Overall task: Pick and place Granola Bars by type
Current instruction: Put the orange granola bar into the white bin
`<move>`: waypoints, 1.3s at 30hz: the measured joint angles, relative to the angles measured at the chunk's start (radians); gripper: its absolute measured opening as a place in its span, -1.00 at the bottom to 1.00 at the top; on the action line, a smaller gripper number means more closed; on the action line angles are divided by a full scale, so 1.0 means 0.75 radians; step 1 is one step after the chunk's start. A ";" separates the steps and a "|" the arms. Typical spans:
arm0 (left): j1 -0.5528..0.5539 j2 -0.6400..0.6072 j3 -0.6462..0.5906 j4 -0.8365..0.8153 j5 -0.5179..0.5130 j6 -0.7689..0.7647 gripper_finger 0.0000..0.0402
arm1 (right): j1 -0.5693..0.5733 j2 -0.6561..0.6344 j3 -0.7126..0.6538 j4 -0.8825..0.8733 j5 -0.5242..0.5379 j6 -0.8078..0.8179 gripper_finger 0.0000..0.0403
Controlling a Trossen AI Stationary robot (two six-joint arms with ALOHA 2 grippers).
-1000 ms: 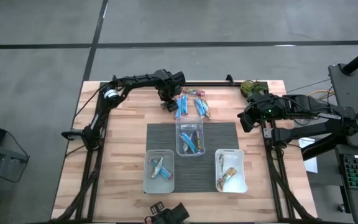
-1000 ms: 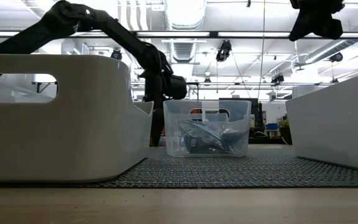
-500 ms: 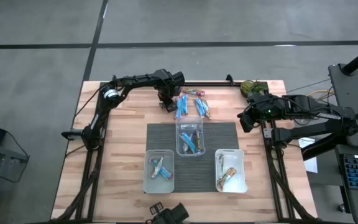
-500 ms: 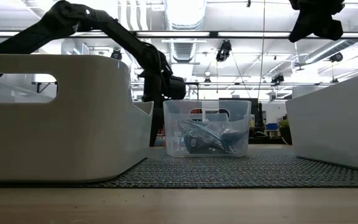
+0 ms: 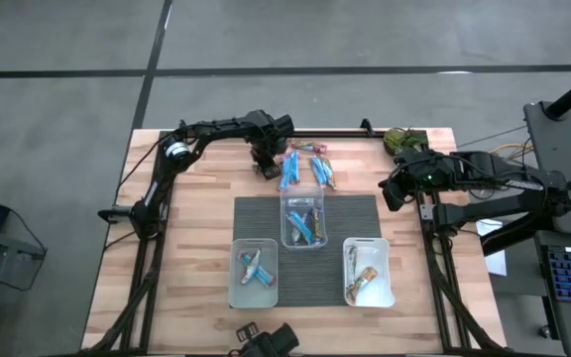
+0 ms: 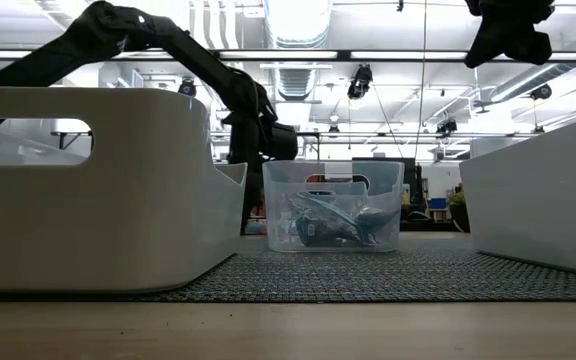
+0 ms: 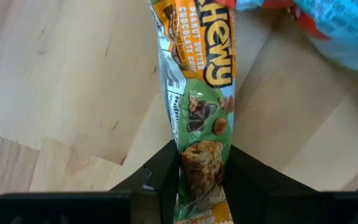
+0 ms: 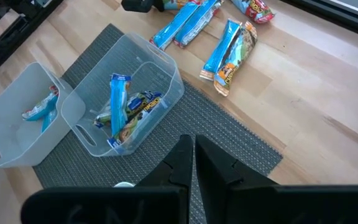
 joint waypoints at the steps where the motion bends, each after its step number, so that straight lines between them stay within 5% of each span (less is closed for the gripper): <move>1: 0.001 0.000 0.000 -0.005 0.000 0.000 -0.54 | 0.000 0.000 0.000 -0.001 0.000 -0.001 -0.94; 13: 0.008 -0.002 0.070 -0.068 -0.003 0.004 -0.54 | 0.000 0.000 0.000 -0.001 -0.001 -0.004 -0.94; 39: 0.038 -0.006 0.535 -0.566 0.011 0.061 -0.53 | -0.001 0.000 0.000 -0.001 -0.001 -0.055 -0.94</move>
